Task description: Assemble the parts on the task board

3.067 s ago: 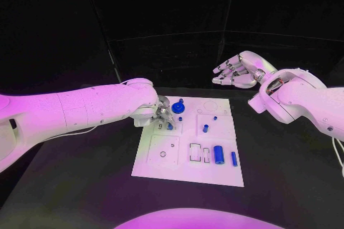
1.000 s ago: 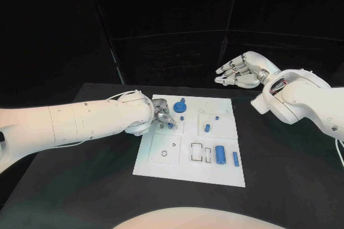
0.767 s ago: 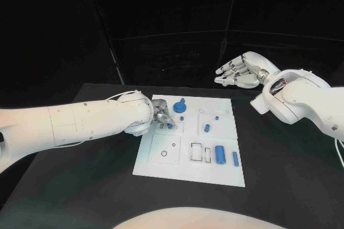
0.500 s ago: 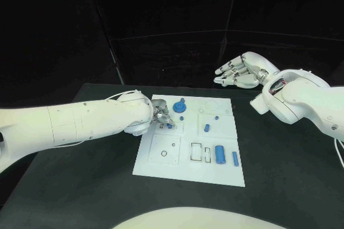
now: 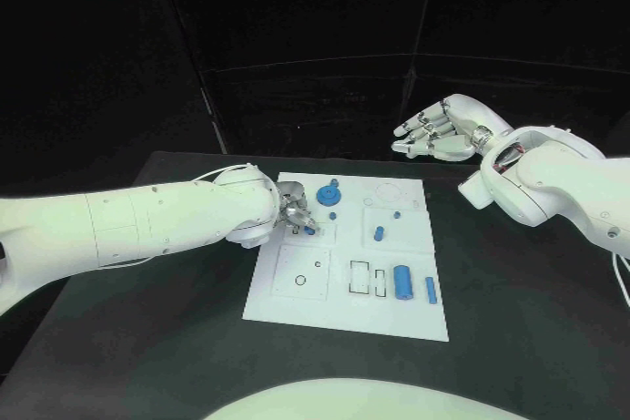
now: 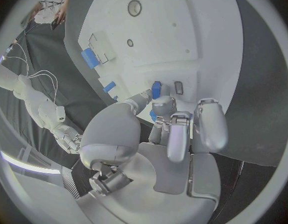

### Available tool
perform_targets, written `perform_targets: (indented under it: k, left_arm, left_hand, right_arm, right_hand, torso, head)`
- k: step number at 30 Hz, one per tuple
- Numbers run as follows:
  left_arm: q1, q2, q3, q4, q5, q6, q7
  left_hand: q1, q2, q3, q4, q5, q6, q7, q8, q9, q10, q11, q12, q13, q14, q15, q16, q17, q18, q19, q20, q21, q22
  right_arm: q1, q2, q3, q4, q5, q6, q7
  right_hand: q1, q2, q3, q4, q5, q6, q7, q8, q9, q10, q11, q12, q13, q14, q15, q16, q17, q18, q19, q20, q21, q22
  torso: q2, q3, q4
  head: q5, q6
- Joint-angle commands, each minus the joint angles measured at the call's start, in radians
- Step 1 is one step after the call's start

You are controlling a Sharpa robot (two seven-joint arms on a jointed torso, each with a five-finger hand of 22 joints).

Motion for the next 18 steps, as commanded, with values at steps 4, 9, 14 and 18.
perform_targets:
  k: [4, 9, 14, 18]
  left_arm:
    - [0.0, 0.001, -0.001, -0.002, -0.007, 0.028, -0.009]
    - [0.0, 0.001, -0.001, -0.001, -0.007, 0.032, -0.009]
    - [0.0, 0.001, -0.001, -0.002, -0.007, 0.036, -0.009]
    - [0.0, 0.001, -0.001, -0.004, -0.007, 0.039, -0.01]
  left_hand:
    - [0.004, -0.005, 0.161, -0.152, 0.005, 0.0, -0.006, 0.005, 0.0, 0.013, -0.007, -0.005, 0.0, 0.106, -0.004, 0.003, 0.263, -0.011, 0.009, 0.001, 0.004, 0.003]
    - [0.002, -0.009, 0.162, -0.148, 0.006, 0.001, -0.007, 0.008, 0.002, 0.015, -0.008, -0.005, -0.001, 0.106, -0.005, 0.003, 0.263, -0.011, 0.01, 0.001, 0.005, 0.004]
    - [-0.009, -0.023, 0.165, -0.134, 0.015, 0.008, -0.014, 0.023, 0.013, 0.023, -0.012, 0.001, 0.002, 0.106, -0.007, 0.003, 0.263, -0.012, 0.012, -0.001, 0.008, 0.01]
    - [-0.02, -0.03, 0.167, -0.12, 0.016, 0.012, -0.02, 0.036, 0.023, 0.029, -0.017, 0.004, 0.003, 0.106, -0.011, 0.003, 0.263, -0.013, 0.014, -0.004, 0.01, 0.014]
  right_arm:
    - [0.002, 0.0, 0.001, 0.001, 0.004, 0.006, 0.007]
    - [0.002, -0.002, 0.0, 0.001, 0.004, 0.006, 0.006]
    - [0.002, -0.001, 0.0, 0.001, 0.004, 0.007, 0.005]
    - [0.002, -0.001, 0.0, 0.0, 0.004, 0.007, 0.004]
  right_hand:
    - [-0.004, 0.005, -0.006, -0.002, 0.004, 0.0, 0.007, 0.001, 0.001, -0.009, -0.002, 0.006, -0.002, -0.01, 0.0, -0.002, -0.002, 0.003, 0.006, 0.003, -0.006, -0.002]
    - [-0.003, 0.006, -0.006, -0.003, 0.006, 0.0, 0.007, 0.001, 0.001, -0.009, -0.002, 0.007, -0.002, -0.011, -0.001, -0.001, -0.002, 0.003, 0.006, 0.003, -0.007, -0.003]
    - [-0.001, 0.007, -0.006, -0.004, 0.008, 0.0, 0.007, 0.002, 0.001, -0.009, -0.002, 0.008, -0.002, -0.011, -0.001, -0.001, -0.002, 0.003, 0.007, 0.003, -0.008, -0.004]
    - [-0.001, 0.008, -0.006, -0.004, 0.009, 0.0, 0.007, 0.002, 0.001, -0.01, -0.002, 0.008, -0.002, -0.011, -0.001, -0.001, -0.002, 0.003, 0.007, 0.004, -0.009, -0.004]
  torso:
    - [0.0, 0.0002, -0.0004]
    - [0.0, 0.0003, -0.0004]
    - [0.0, 0.0004, 0.0003]
    - [0.0, 0.0002, 0.0005]
  head:
    - [0.002, -0.003]
    - [0.002, -0.004]
    - [0.002, -0.005]
    - [0.003, -0.007]
